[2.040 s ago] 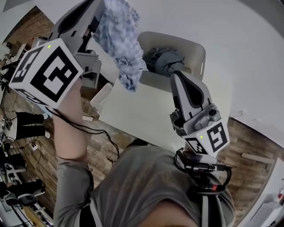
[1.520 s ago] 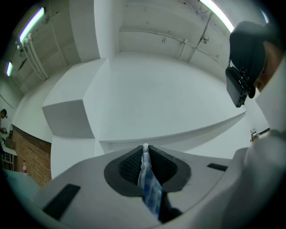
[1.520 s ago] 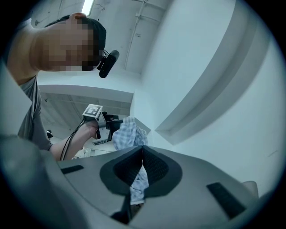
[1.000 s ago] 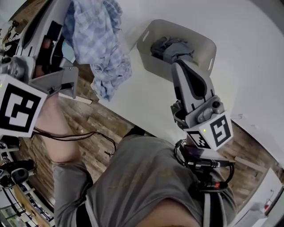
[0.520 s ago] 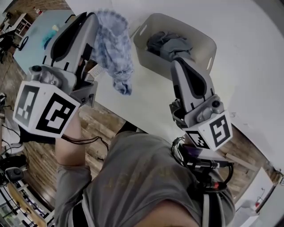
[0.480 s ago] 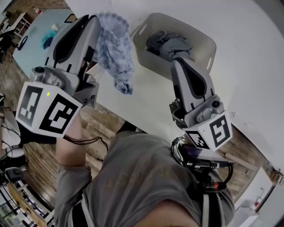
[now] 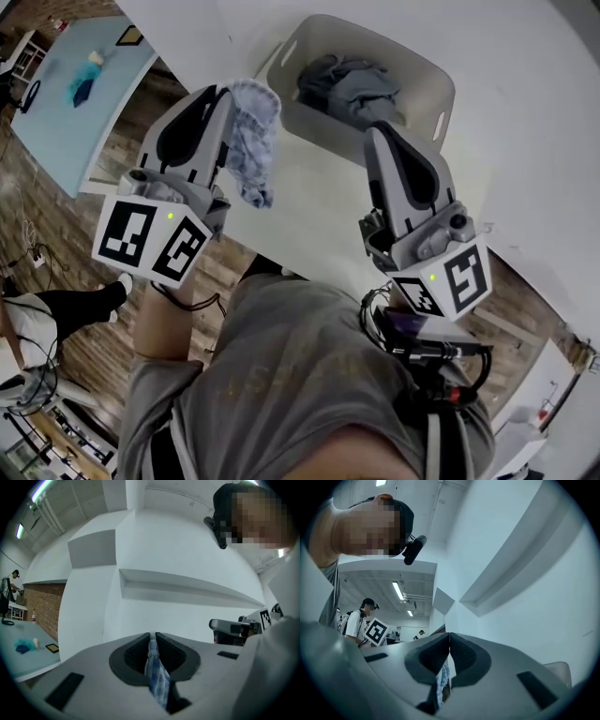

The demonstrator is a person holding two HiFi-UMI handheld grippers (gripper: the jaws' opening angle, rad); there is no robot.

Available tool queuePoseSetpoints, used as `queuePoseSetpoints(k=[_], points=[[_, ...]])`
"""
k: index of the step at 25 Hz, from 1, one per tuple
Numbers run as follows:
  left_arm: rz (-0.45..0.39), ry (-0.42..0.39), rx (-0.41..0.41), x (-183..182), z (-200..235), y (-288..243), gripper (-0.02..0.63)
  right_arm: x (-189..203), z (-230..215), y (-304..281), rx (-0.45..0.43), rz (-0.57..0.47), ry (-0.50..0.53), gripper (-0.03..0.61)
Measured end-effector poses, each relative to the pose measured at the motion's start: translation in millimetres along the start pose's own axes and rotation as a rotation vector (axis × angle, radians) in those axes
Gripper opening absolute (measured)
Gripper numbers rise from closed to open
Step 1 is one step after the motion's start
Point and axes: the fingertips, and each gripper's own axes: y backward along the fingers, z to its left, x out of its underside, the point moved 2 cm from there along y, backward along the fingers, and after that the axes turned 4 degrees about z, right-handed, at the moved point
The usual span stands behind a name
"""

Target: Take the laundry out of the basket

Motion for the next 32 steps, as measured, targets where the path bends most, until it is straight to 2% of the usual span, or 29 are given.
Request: queuePoseSetpoints(k=[15,24,32], points=[[0.104,0.019,0.085,107,-10,-36,0.048,15,-12,-19,0.061,0.063,0.0,0.008],[0.126,-0.01,0.163,156,-16,-59,0.049,24,-22,-33,0.105,0.101,0.015,0.008],[0.201,-0.058,0.192,198,-22,-78,0.051,27,-32,-33,0.133,0.127,0.024,0.008]])
